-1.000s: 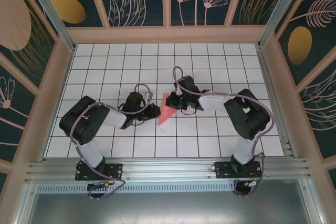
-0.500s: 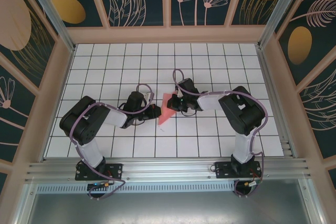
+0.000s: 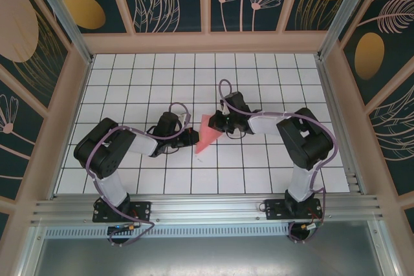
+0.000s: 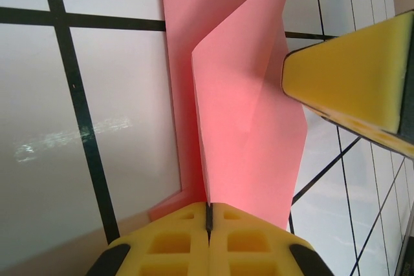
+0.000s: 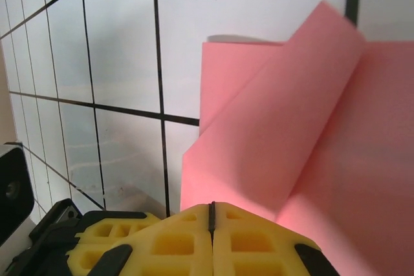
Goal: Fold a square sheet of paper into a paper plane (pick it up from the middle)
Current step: Fourth fold the wing at the center of the table.
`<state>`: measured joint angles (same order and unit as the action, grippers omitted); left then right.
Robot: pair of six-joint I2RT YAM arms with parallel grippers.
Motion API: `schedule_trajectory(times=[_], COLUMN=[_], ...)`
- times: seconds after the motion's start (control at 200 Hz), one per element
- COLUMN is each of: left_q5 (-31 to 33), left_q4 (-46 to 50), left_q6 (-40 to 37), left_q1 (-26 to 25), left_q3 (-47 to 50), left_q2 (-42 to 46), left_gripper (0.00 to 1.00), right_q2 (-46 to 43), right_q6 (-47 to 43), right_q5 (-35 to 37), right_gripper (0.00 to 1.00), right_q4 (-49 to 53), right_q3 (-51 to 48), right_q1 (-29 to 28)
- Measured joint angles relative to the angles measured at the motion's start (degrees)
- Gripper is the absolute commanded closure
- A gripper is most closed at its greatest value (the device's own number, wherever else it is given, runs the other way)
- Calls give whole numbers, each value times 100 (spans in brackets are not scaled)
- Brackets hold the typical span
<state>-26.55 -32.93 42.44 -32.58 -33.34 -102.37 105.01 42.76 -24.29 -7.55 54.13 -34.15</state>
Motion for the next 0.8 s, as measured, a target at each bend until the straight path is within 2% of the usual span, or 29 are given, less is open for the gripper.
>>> schedule_trajectory(times=[0.26, 0.801], left_q5=[7, 22], left_q4=[24, 284], left_q6=[0, 7], left_q1=[-7, -11], left_q3=[-11, -122], left_q2=[-2, 33], left_gripper=[93, 93], right_q2=[470, 326], right_q6=[-20, -83], right_q5=[127, 219], right_gripper=[95, 95], right_q4=[208, 525], right_q3=[275, 719], right_q1=[133, 225])
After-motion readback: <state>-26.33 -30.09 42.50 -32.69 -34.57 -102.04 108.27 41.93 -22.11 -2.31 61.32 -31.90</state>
